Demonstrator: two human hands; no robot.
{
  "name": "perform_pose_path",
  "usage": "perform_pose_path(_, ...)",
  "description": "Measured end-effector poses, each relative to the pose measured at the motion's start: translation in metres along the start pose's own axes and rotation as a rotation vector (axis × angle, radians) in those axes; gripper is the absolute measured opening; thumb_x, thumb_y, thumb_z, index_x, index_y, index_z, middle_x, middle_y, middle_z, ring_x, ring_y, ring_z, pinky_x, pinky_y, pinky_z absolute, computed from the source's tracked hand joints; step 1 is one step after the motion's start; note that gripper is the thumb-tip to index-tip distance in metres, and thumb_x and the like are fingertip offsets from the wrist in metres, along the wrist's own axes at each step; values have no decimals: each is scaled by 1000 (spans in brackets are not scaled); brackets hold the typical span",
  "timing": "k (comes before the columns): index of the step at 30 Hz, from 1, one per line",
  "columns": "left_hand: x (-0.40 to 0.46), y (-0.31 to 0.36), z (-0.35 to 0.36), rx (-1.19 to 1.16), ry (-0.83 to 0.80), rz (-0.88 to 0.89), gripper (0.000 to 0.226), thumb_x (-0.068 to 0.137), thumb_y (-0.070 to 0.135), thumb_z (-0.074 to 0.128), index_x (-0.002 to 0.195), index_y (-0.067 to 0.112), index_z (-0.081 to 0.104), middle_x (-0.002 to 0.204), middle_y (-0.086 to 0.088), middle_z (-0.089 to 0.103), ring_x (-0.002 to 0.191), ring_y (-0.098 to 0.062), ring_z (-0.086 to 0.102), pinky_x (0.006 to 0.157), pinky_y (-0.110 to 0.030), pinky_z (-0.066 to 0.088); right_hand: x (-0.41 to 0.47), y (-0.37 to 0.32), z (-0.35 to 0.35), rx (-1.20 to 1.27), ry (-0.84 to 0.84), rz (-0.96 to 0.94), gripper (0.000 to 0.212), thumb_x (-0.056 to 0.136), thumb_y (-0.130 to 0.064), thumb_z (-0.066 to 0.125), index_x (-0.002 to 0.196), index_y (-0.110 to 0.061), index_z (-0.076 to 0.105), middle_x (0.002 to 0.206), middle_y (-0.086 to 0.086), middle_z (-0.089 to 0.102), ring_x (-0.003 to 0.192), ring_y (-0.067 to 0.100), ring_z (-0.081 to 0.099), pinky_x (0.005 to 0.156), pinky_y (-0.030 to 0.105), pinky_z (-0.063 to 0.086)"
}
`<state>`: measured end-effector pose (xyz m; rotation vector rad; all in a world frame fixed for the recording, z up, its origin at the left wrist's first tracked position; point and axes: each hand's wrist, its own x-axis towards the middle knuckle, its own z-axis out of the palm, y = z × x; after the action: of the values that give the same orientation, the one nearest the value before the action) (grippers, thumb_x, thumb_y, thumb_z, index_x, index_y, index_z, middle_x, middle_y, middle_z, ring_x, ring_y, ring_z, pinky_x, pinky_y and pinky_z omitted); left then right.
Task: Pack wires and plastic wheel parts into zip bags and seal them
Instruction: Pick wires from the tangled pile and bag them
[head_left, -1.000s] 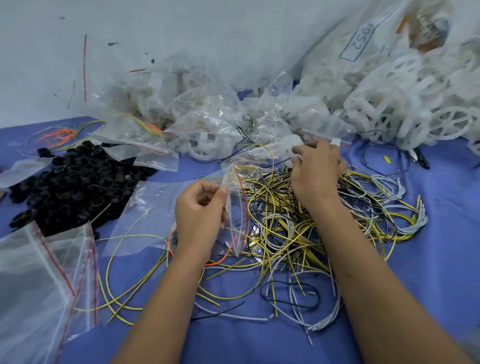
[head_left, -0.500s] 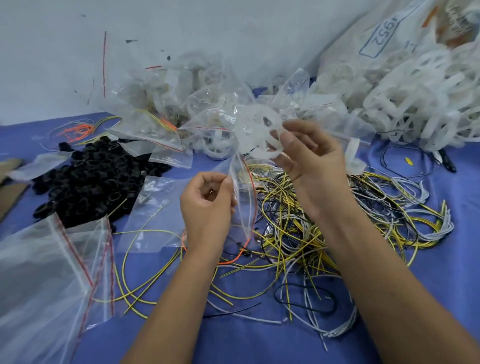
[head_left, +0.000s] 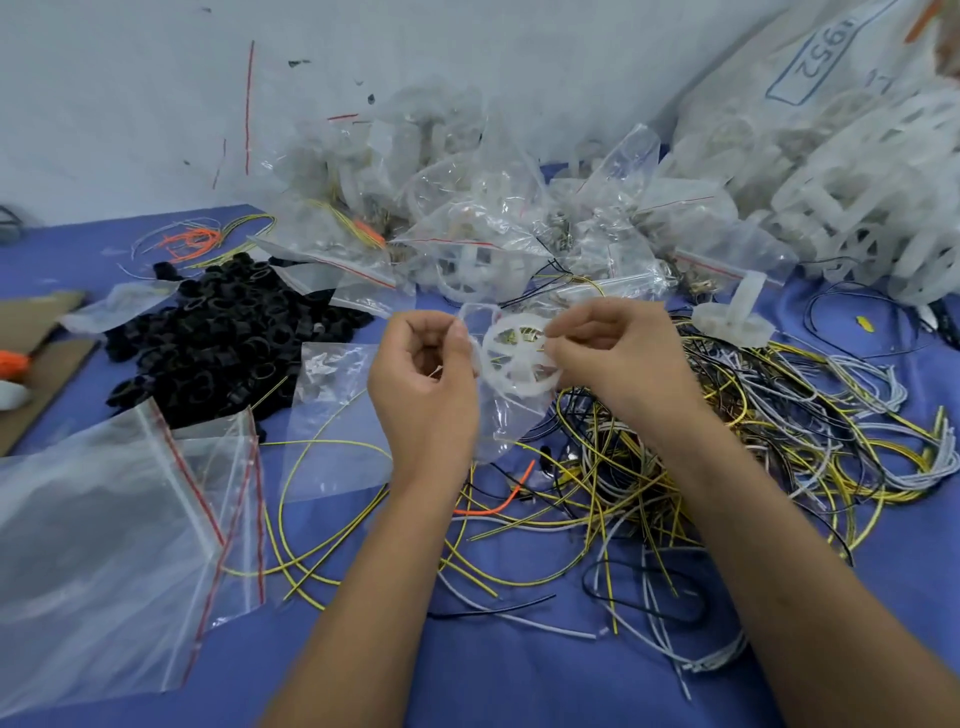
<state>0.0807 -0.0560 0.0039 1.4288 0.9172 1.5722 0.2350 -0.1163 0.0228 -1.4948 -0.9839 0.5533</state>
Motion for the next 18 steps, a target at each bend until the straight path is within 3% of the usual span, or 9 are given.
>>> perform_pose_path(3,-4,5,0,147,-67,148,9,96,12,64,91,20,63,77,8,66,70,-14,64,66,-37,55,-3,-1,8,-356,-58,-334,14,78,-6,77,80,-20,76,74,-2,69,64,15,68,62,26,55)
perform_pose_path(6,-8,12,3,281,-124,341,6,94,9,64,92,14,63,79,7,65,73,-11,63,67,-34,53,-7,-3,17,-418,-128,-578,15,77,-7,72,83,-21,72,72,-7,63,62,14,62,60,27,49)
perform_pose_path(9,-12,19,5,301,-145,453,6,93,6,64,92,12,64,81,7,64,75,-14,62,68,-36,52,-10,-4,21,-253,-142,-435,21,81,-9,71,96,-18,59,73,-6,67,57,19,62,55,33,51)
perform_pose_path(11,-18,25,7,278,-179,501,7,93,4,64,92,10,64,83,4,64,76,-17,62,68,-38,52,-12,-5,24,-152,-146,-346,15,79,-7,66,90,-11,57,72,-1,67,60,20,62,56,41,52)
perform_pose_path(14,-31,34,14,251,-165,570,7,91,-1,66,91,6,65,85,0,65,77,-16,60,72,-24,49,-18,-9,27,204,-268,-211,15,79,3,57,82,-9,67,73,-4,70,70,8,65,62,28,54)
perform_pose_path(15,-35,36,15,253,-149,582,7,90,-1,66,91,5,65,84,-1,64,77,-16,58,72,-21,46,-19,-8,28,348,-350,-126,16,82,6,55,86,-3,68,81,7,73,78,21,70,68,36,58)
perform_pose_path(16,-38,37,16,254,-137,587,6,90,-1,67,90,5,65,83,-2,64,76,-16,57,72,-21,44,-20,-7,28,427,-431,-39,16,87,7,53,95,5,67,94,25,71,89,44,68,78,57,57)
perform_pose_path(17,-40,37,17,255,-127,590,6,89,-1,67,89,4,65,82,-3,63,75,-16,56,72,-21,43,-20,-6,27,452,-498,30,18,93,6,51,103,8,65,104,39,63,95,65,58,82,82,43)
perform_pose_path(18,-41,36,16,254,-121,592,6,89,-2,67,88,4,65,82,-3,63,75,-16,55,72,-21,42,-19,-5,27,434,-538,66,20,95,4,49,104,4,66,104,42,59,93,70,49,79,90,31)
